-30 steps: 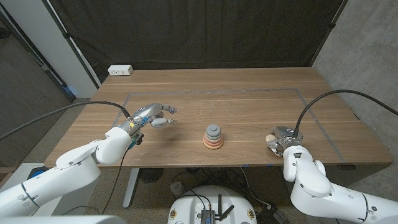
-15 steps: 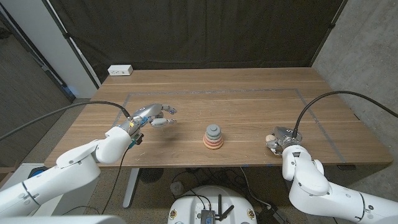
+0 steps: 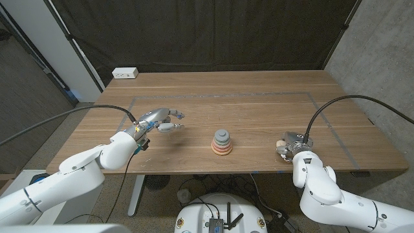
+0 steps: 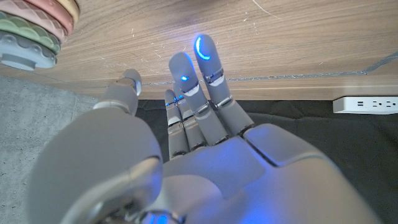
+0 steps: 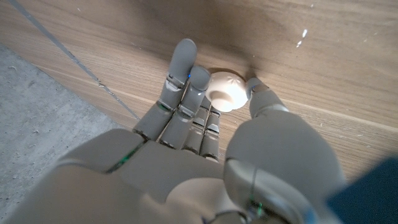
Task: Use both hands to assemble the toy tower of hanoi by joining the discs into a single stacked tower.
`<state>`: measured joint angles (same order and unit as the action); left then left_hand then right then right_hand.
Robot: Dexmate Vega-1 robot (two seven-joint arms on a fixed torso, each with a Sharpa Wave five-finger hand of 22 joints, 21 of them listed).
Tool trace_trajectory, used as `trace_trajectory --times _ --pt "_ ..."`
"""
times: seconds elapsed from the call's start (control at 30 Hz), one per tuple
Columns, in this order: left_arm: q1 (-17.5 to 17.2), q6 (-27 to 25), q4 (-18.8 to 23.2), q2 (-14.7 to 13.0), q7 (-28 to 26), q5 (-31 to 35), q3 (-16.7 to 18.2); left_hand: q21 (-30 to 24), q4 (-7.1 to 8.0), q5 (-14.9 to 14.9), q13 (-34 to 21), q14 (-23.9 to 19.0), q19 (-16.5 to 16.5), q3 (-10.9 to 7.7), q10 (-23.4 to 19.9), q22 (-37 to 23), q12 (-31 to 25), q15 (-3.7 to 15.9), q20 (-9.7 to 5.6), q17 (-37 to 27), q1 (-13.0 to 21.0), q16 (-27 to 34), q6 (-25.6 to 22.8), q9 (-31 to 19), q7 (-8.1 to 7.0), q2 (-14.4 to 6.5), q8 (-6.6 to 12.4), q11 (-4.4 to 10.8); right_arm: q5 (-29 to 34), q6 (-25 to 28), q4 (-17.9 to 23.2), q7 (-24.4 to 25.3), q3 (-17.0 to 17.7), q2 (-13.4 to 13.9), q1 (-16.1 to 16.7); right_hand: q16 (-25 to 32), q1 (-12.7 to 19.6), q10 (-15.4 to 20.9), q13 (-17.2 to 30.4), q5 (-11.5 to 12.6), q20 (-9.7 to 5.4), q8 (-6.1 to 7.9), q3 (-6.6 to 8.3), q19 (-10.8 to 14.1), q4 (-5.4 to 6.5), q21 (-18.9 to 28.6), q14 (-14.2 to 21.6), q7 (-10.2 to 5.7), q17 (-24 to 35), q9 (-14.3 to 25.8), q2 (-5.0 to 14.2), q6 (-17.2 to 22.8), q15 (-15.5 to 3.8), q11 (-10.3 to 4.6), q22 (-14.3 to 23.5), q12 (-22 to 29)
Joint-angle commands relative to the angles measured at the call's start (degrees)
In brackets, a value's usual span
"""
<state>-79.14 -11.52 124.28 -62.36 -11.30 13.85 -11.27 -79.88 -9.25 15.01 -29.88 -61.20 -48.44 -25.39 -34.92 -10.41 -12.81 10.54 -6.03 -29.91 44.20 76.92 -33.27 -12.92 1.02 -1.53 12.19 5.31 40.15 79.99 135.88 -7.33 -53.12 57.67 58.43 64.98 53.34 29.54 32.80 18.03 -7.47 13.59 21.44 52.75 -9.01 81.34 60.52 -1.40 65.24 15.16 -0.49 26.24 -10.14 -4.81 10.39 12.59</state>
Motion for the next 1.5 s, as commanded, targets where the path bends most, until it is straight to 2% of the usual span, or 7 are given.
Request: trace_trajectory --times 0.03,0.27,0.33,0.47,0.63,0.9,1.5 --pt "0.3 0.49 -0.33 -0.01 -0.02 -0.41 -0.52 0.18 -0.11 0.0 -0.27 0.38 -0.46 -0.5 -0.64 -0.16 -0.18 2.02 -5.73 -0.06 0.08 0.25 -0.68 -0.19 0.04 -0.46 -0.03 0.06 0.71 0.0 0.36 -1.48 0.71 0.07 1.13 0.76 1.52 1.72 0.42 0.46 -4.96 0.47 0.51 0.96 -0.49 0.6 1.47 0.25 0.99 0.09 0.74 1.27 -2.54 0.05 0.13 0.69" --pt "0.5 0.74 -0.51 0.02 -0.1 -0.6 -0.72 0.26 -0.02 -0.04 -0.31 0.44 -0.41 -0.68 -0.83 -0.15 -0.19 2.02 -5.72 -0.1 -0.12 0.23 -0.73 -0.22 0.02 -0.68 -0.08 -0.05 -1.1 0.0 0.76 0.42 1.88 -0.1 1.97 0.18 3.75 4.56 0.71 0.66 -5.17 0.99 1.09 1.64 -0.93 0.72 1.27 0.67 0.39 0.24 1.22 2.77 -2.58 0.79 0.11 1.32" --pt "0.51 0.68 -0.49 0.0 -0.13 -0.61 -0.73 0.28 0.0 -0.05 -0.35 0.45 -0.41 -0.74 -0.97 -0.15 -0.24 2.02 -5.71 -0.12 -0.18 0.23 -0.73 -0.23 -0.02 -0.75 -0.09 -0.07 -3.41 -0.39 1.08 2.27 2.37 0.3 2.0 1.81 6.1 5.72 0.92 0.66 -5.18 1.49 1.42 3.03 -1.14 1.11 3.09 0.64 1.61 0.39 1.45 4.18 -2.59 0.82 0.18 1.34" --pt "0.27 0.61 -0.47 0.04 -0.4 -0.81 -0.5 0.34 0.01 -0.08 -0.43 0.52 -0.36 -0.89 -0.94 -0.14 -0.21 2.02 -5.72 -0.14 -0.31 0.21 -0.78 -0.26 0.16 -0.9 -0.11 -0.13 -7.43 -1.85 1.63 6.64 3.76 0.87 2.72 2.99 8.08 7.98 1.07 0.59 -5.28 2.11 1.75 4.4 -1.17 1.48 4.42 1.12 2.58 0.51 1.82 5.96 -2.61 0.43 0.2 1.82" --pt "0.06 0.56 -0.46 0.0 -0.63 -0.93 -0.25 0.42 0.03 -0.11 -0.51 0.64 -0.3 -1.13 -1.09 -0.15 -0.21 2.02 -5.71 -0.2 -0.5 0.18 -1.03 -0.3 0.06 -1.14 -0.08 -0.1 -11.28 -1.99 2.28 9.61 3.12 1.88 1.28 4.77 10.34 11.24 1.43 0.32 -5.36 3.14 2.07 6.4 -1.06 1.79 6.4 1.13 3.8 0.59 2.35 8.92 -2.61 0.78 0.12 2.52" --pt "0.03 0.37 -0.4 -0.19 -0.6 -0.94 -0.06 0.42 -0.13 -0.14 -0.6 0.66 -0.42 -1.42 -1.33 -0.17 -0.23 2.03 -5.75 -0.23 -0.54 0.22 -1.25 -0.35 0.11 -1.29 -0.06 -0.02 -16.33 -2.59 3.57 14.88 3.38 2.96 0.71 5.72 11.55 12.98 1.59 0.18 -5.36 3.64 2.3 7.28 -0.92 1.71 7.28 1.06 4.38 0.53 2.57 10.57 -2.6 0.48 0.04 2.61" --pt "0.35 1.02 -0.82 -0.05 -0.79 -1.19 -0.02 0.38 -0.46 -0.15 -0.68 0.59 -0.6 -2.0 -1.87 -0.22 -0.19 2.04 -5.8 -0.27 -0.38 0.43 -1.87 -0.44 0.01 -1.27 0.01 0.01 -21.09 0.0 7.67 21.25 -0.6 5.8 -3.83 6.67 12.31 13.92 1.96 0.13 -5.34 3.83 2.42 8.03 -0.72 1.54 7.83 0.89 4.81 0.45 2.53 11.6 -2.57 -0.06 -0.02 2.26"
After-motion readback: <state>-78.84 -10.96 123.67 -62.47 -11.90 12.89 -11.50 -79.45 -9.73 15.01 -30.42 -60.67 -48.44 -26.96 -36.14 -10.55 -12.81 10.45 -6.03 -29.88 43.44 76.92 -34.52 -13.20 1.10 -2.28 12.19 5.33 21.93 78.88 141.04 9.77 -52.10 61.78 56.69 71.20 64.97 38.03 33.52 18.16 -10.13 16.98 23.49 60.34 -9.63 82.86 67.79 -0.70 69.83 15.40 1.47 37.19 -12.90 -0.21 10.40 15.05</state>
